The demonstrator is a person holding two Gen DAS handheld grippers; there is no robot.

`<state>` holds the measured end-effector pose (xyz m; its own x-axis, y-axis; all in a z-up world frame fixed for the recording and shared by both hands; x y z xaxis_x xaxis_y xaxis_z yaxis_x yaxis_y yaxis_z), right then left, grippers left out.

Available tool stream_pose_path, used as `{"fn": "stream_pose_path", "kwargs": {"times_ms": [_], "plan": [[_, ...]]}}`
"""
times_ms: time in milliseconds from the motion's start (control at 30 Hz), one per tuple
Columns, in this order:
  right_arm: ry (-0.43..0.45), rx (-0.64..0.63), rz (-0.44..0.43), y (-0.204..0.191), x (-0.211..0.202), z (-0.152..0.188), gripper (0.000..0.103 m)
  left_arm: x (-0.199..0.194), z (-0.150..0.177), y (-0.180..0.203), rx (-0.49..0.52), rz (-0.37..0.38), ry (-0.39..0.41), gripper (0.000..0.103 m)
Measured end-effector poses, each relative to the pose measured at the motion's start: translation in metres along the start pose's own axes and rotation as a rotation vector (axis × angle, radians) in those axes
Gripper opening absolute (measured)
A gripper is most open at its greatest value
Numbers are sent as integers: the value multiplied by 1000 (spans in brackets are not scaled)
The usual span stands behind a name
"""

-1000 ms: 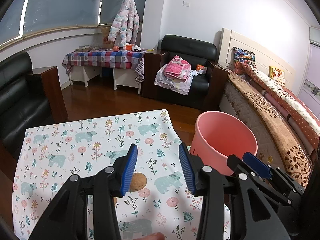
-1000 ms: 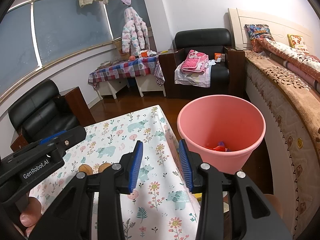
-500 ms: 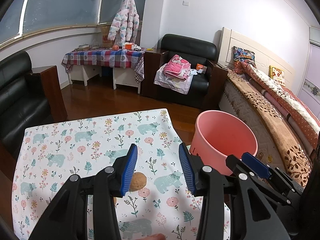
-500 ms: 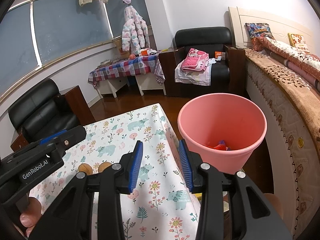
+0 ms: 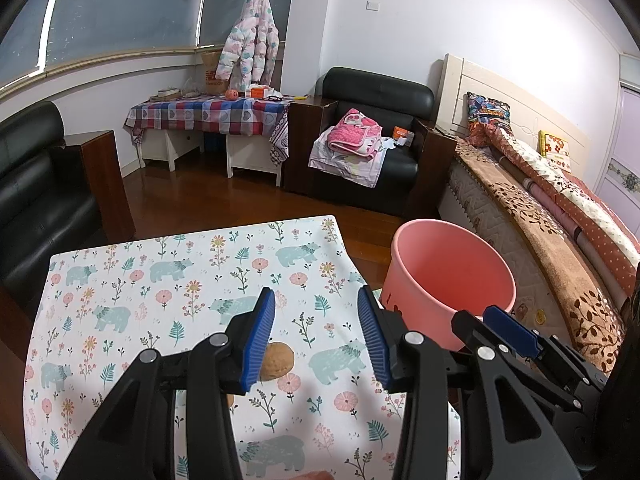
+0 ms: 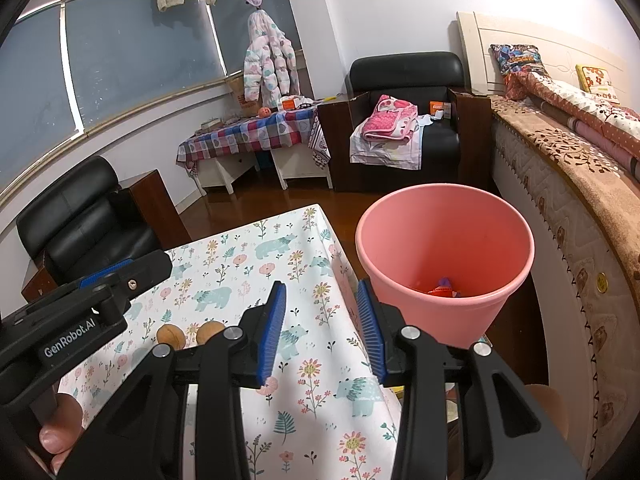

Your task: Collect trash

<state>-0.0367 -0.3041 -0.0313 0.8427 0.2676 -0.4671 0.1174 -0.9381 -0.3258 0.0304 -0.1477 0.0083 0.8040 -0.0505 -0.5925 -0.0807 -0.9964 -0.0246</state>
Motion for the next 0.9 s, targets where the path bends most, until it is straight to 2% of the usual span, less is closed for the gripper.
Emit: {"fn": "stream_pose_path", "kwargs": {"times_ms": [900], "plan": [[-2,1,-2,-1,1,0,38,0,1,1,4,1,-2,43]]}}
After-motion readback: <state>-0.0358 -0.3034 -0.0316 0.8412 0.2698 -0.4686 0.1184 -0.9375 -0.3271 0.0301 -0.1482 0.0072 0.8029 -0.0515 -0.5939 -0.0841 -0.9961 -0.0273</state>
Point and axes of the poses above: each gripper's, at about its wrist camera, not at the fingertips, and x roughly the way its jaws point, y to its right, z to its underside, the point moved 1 cm from there along x, roughly the way its jaws point, and after that the axes turned 13 degrees about -z, right-handed, at the moved point
